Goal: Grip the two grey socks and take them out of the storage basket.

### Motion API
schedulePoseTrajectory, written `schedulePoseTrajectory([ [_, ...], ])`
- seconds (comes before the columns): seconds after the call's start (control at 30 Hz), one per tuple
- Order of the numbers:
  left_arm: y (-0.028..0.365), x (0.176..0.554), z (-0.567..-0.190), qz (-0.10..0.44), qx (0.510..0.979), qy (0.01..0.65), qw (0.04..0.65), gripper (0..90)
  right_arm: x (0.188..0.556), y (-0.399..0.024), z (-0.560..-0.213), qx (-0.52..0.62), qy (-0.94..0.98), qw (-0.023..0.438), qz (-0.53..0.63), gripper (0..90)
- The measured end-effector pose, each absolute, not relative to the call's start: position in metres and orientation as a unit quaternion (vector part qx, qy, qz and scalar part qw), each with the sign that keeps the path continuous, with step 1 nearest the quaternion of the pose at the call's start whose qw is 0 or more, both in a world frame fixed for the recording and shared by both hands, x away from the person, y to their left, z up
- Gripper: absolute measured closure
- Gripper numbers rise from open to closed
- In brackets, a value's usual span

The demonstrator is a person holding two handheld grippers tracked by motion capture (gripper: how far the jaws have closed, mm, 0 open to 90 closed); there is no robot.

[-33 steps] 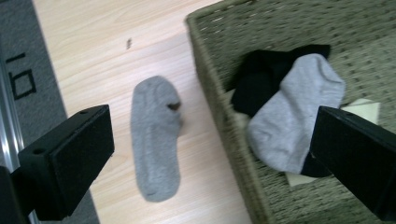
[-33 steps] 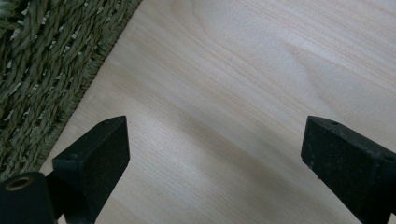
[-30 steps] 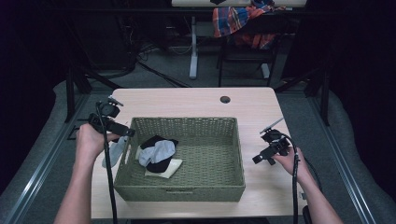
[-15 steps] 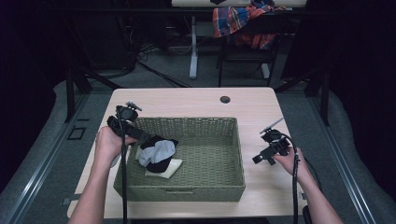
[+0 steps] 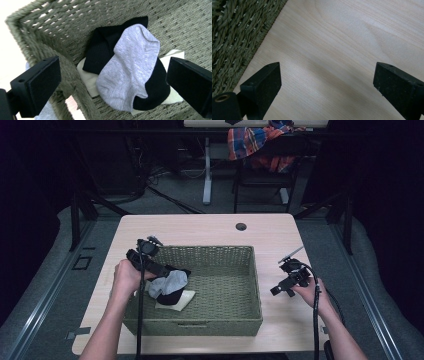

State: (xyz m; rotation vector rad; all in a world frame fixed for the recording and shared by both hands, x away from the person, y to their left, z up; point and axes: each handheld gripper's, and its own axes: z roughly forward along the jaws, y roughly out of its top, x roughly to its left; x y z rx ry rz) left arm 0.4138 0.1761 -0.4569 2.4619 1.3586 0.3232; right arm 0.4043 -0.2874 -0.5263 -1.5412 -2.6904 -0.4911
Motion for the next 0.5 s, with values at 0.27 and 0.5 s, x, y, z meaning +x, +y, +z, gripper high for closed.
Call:
schedulePoseTrajectory([
  [0.27,0.171,0.415,-0.473,0.094,0.868,0.465,0.144,14.3,0.404,-0.287,-0.527,-0.494,-0.855,0.002,-0.160,7.7],
  [0.5,0.160,0.416,-0.482,0.072,0.880,0.449,0.134,29.2,0.404,-0.287,-0.527,-0.492,-0.856,-0.002,-0.155,7.7],
])
